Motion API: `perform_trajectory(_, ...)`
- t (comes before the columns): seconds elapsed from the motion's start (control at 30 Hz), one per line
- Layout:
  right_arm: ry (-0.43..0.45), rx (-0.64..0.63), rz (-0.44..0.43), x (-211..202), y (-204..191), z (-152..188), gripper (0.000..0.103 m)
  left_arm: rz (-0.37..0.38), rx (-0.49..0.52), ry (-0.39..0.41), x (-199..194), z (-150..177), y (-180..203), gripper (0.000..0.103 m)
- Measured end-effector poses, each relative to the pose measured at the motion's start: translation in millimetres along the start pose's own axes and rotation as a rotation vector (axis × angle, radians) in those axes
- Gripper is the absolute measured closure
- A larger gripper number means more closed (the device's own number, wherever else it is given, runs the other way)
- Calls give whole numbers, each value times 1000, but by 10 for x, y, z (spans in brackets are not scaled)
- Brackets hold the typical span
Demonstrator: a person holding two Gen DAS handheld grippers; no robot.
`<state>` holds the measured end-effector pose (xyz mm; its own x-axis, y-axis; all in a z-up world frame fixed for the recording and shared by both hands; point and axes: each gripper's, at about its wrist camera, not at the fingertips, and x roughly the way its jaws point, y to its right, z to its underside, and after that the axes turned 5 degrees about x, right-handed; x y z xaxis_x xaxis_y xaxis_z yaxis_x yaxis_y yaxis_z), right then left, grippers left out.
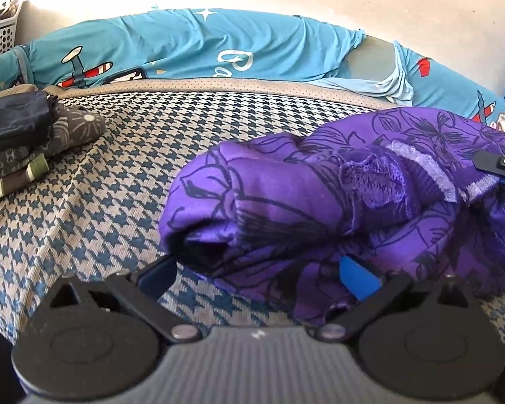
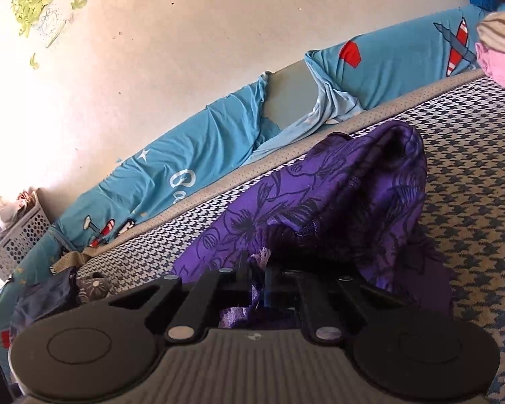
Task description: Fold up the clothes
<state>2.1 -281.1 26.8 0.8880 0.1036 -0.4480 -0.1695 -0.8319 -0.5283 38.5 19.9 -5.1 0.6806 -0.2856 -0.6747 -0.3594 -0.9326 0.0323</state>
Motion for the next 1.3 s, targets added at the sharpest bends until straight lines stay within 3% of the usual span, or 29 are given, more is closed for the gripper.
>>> perform_trajectory(0.37,-24,-35,74,38,-10,52,95,28,-49,-77,114,23,-62,0)
perform_trajectory(0.6,-33,-46,86,47,-21,73,95,18,-53,-82,114,27,-66,0)
perform_trajectory(0.9,-35,-19,88,50,-10,69,93,-48,-35,-53,61,-12,-42,0)
perform_trajectory(1.3,-49,-15,90,88,-17,52,93,-54,45,18,48,-157,26,0)
